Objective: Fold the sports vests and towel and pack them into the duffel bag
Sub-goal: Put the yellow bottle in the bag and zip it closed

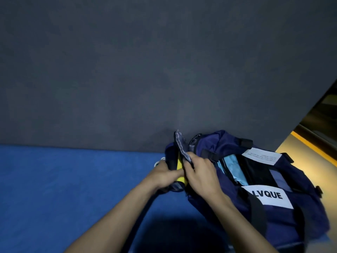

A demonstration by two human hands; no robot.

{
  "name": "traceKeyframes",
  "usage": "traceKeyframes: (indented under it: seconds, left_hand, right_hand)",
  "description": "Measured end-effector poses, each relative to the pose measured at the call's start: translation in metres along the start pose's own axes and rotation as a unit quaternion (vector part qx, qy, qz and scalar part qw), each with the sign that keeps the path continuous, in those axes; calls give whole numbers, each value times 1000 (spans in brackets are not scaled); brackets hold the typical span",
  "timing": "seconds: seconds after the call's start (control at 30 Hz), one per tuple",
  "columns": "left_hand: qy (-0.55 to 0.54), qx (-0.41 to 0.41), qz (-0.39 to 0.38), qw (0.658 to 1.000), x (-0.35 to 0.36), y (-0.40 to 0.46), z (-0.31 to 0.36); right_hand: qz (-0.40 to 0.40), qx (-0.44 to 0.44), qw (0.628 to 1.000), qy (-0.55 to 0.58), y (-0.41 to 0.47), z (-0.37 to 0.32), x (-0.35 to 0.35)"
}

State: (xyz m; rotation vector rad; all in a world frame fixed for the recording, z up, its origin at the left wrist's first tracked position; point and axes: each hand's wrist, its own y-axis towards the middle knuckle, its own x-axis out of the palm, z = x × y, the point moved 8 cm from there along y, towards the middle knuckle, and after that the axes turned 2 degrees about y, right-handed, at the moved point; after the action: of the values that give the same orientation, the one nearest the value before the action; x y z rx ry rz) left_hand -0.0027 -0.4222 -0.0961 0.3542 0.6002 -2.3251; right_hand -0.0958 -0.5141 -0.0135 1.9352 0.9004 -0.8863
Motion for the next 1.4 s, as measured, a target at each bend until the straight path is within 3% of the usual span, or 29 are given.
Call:
traceKeyframes:
  seconds: [0.17, 0.33, 0.4, 0.47, 0.57, 0.63, 0.67, 0.77, 0.83, 0.9, 0.97, 1.0, 1.1, 1.2, 1.33, 1.4]
  left_hand:
    - [-156, -65, -6, 986, -49, -30, -14]
    - [-209, -39, 83, 974, -111, -67, -16]
    - [-213, -13, 128, 969, -128, -77, -13]
    - [-195, 35, 166, 966, -137, -82, -7]
    - [-197, 144, 179, 953, -137, -93, 13]
    - [-146, 218, 151, 953, -124, -99, 29]
    - [-107, 248, 129, 954, -112, -102, 34]
    - [-8, 288, 34, 957, -73, -105, 40]
    - [-64, 261, 8, 963, -80, -94, 34]
    - [-103, 202, 116, 967, -116, -75, 14]
    - [-64, 166, 244, 953, -150, -64, -4]
    - [-63, 171, 261, 948, -156, -62, -7]
    - [-65, 214, 162, 961, -127, -56, 5]
    - [-70, 226, 18, 972, -69, -53, 18]
    - [-197, 97, -96, 971, -25, -46, 3]
    - [-183, 60, -124, 973, -25, -46, -7]
  right_hand:
    - [-29, -37, 997, 66, -6, -19, 10]
    - [-93, -82, 989, 85, -17, -58, 36]
    - [-154, -34, 979, 130, -19, -64, 49]
    - [-160, 51, 950, 265, -16, -60, 49]
    - [-101, 156, 864, 468, -6, -52, 38]
    - [-89, 171, 814, 548, -1, -53, 33]
    - [-82, 159, 808, 562, 2, -56, 30]
    - [-33, 140, 843, 518, 3, -52, 14]
    - [-25, 172, 856, 487, 0, -39, 6]
    - [-52, 187, 860, 472, -4, -30, -5]
    - [-71, 168, 875, 448, -7, -31, -23]
    - [-81, 152, 885, 432, -8, -34, -31]
    - [-123, 129, 915, 363, -15, -45, -38]
    - [-139, 170, 942, 255, -20, -44, -27]
    - [-147, 164, 968, 118, -20, -59, -10]
    - [-153, 142, 977, 49, -19, -68, 0]
